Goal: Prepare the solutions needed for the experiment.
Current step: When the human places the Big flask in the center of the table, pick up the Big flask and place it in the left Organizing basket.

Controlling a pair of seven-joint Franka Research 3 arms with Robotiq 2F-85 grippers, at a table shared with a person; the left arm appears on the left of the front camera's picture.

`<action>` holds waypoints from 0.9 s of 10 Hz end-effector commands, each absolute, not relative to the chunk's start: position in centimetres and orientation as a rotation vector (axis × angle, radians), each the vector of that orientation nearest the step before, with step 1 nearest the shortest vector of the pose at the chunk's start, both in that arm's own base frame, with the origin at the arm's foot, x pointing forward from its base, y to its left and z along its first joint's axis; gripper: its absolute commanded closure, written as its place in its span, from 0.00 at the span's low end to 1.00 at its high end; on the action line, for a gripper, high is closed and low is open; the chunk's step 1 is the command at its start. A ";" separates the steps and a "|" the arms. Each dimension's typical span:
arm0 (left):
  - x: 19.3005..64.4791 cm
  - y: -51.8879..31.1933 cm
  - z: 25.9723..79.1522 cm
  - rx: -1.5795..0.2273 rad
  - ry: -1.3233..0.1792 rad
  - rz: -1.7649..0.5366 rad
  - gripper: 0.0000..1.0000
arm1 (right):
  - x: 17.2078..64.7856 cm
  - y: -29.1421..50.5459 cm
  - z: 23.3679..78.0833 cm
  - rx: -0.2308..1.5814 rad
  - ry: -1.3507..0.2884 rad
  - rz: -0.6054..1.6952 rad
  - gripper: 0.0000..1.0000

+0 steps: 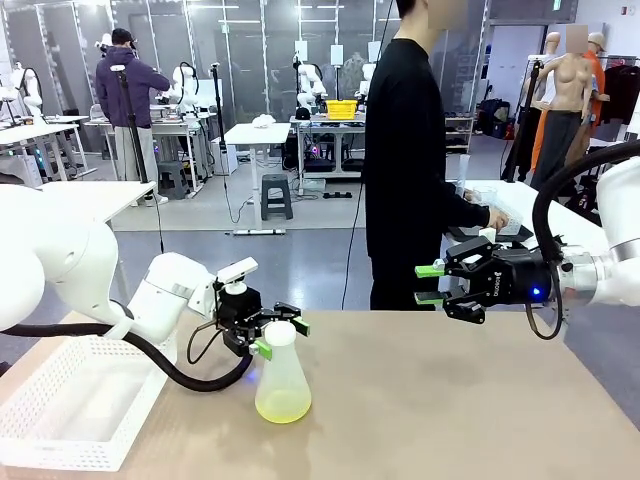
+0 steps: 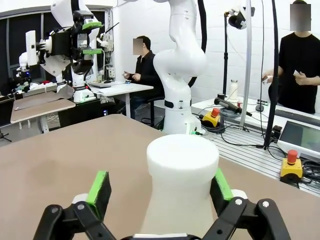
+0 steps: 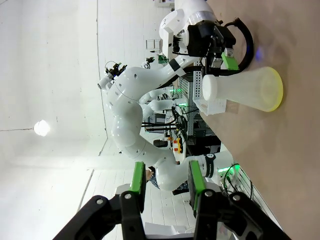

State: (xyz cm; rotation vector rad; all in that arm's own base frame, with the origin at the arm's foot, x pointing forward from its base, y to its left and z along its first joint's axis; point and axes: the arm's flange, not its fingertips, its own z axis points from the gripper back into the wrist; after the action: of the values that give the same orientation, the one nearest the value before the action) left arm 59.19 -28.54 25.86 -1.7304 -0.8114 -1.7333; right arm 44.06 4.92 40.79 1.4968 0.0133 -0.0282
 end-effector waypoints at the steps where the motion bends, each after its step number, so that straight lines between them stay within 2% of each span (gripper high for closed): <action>1: 58.7 -28.9 25.7 -1.750 -0.783 -1.732 0.00 | 43.9 4.9 40.9 1.496 0.014 -0.023 0.55; 7: 57.7 -28.9 25.1 -1.763 -0.742 -1.775 0.00 | 43.9 4.9 40.9 1.496 0.014 -0.023 0.55; 8: 57.6 -28.9 25.0 -1.791 -0.733 -1.764 0.04 | 43.9 4.9 40.9 1.496 0.014 -0.023 0.55; 9: 57.6 -29.0 25.0 -1.792 -0.730 -1.769 0.14 | 43.9 4.9 40.9 1.496 0.014 -0.023 0.55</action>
State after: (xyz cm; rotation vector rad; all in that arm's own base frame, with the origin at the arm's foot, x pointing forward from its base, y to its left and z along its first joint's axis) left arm 58.10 -29.16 25.23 -1.7618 -0.7526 -1.7560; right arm 44.06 4.92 40.79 1.4968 0.0133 -0.0282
